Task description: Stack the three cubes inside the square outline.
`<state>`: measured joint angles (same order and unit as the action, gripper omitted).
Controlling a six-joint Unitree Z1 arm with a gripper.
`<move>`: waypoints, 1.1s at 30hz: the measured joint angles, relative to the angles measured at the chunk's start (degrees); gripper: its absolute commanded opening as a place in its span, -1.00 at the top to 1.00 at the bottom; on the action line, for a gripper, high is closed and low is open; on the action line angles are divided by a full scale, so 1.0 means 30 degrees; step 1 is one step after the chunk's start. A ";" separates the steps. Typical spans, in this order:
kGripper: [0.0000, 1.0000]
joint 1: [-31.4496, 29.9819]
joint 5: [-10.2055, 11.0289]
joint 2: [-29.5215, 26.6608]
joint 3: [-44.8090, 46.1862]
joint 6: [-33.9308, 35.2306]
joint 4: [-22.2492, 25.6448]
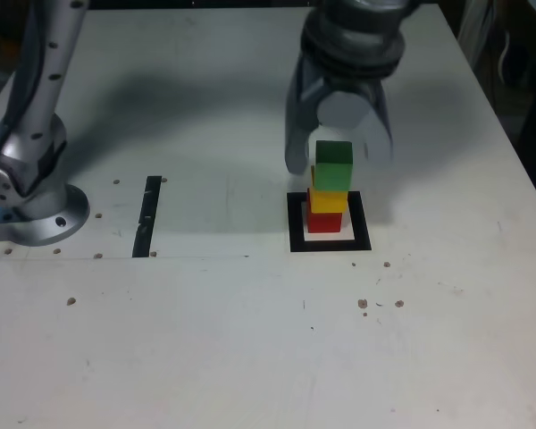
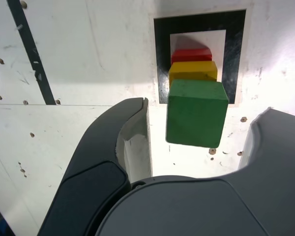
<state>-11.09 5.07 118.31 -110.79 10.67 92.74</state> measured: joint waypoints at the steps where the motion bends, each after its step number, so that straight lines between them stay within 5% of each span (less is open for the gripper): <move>1: -0.99 0.0000 0.0061 -0.0396 0.0150 -0.0002 0.0007; 13: -0.99 0.0224 0.0348 -0.6385 0.6594 -0.1663 -0.0749; 25: -0.99 0.0358 -0.0392 -1.2450 1.4779 -0.0926 -0.8236; 33: -0.99 0.0361 -0.1206 -1.2420 2.0141 -0.0897 -1.1862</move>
<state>-10.00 1.45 81.05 -50.37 7.98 57.15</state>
